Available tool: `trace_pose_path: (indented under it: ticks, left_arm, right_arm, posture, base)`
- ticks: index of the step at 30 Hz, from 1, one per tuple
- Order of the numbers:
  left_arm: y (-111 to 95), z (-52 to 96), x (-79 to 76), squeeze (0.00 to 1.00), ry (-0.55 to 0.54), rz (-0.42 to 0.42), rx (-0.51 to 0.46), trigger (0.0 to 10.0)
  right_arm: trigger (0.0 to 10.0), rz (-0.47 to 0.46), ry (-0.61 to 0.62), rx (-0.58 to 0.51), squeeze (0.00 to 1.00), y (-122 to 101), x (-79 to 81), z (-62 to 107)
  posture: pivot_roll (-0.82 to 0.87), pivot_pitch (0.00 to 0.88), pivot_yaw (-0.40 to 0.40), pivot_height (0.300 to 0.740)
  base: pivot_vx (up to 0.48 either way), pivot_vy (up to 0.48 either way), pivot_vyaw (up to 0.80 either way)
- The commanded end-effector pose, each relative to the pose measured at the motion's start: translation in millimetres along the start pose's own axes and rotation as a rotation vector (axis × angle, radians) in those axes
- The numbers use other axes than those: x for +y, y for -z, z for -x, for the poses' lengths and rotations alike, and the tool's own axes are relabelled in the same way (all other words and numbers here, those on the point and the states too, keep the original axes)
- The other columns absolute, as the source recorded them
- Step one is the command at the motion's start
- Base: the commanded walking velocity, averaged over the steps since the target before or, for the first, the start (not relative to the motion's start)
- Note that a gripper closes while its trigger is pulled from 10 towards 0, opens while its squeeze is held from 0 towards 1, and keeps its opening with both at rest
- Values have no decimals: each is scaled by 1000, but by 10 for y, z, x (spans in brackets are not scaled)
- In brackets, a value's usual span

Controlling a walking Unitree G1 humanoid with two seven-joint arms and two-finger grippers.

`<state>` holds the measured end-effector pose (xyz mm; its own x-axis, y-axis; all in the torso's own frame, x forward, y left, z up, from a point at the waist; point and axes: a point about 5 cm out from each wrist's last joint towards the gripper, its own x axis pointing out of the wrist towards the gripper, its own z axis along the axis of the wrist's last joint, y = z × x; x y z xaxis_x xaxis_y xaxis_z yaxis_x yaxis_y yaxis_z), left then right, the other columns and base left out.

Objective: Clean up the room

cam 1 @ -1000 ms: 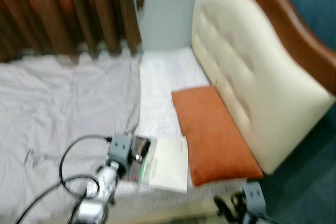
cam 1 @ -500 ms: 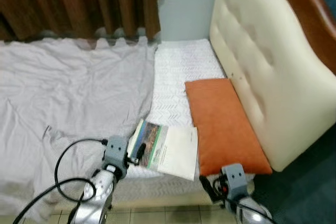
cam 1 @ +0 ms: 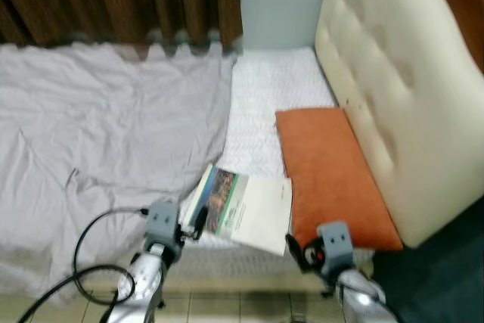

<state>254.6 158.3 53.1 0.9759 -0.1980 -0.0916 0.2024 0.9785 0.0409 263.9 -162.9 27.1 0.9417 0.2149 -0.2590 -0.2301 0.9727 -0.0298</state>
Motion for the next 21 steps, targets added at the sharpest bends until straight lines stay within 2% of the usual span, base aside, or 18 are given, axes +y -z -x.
trace_pose_path:
  ticks: [1, 6, 9, 16, 21]
  left_arm:
    - [-56, 54, -59, 0, 15, -26, -34, 10000]
    - [-90, 30, -63, 0, 27, -46, -46, 10000]
    - [-36, -4, 17, 0, -11, -50, -10, 10000]
    - [-47, -35, 97, 0, -31, -61, -6, 10000]
    - [-46, -63, 68, 0, 18, -38, -13, 10000]
  right_arm:
    - [10000, 0, 28, -49, 0, -82, -60, 43]
    - [10000, 14, 22, -76, 0, -153, -78, 12]
    - [10000, 26, -12, -85, 0, -176, -10, -90]
    - [10000, 17, -21, -92, 0, -227, 13, -138]
    - [10000, -15, 9, -70, 0, -125, -37, -114]
  posture:
    - [-38, 26, -26, 629]
    - [-3, 0, -42, 604]
    - [14, 0, -49, 584]
    - [7, 0, -45, 584]
    - [-14, 7, -24, 584]
  base:
    - [0, 0, 0]
    - [0, 0, 0]
    - [0, 0, 0]
    - [0, 0, 0]
    - [0, 0, 0]
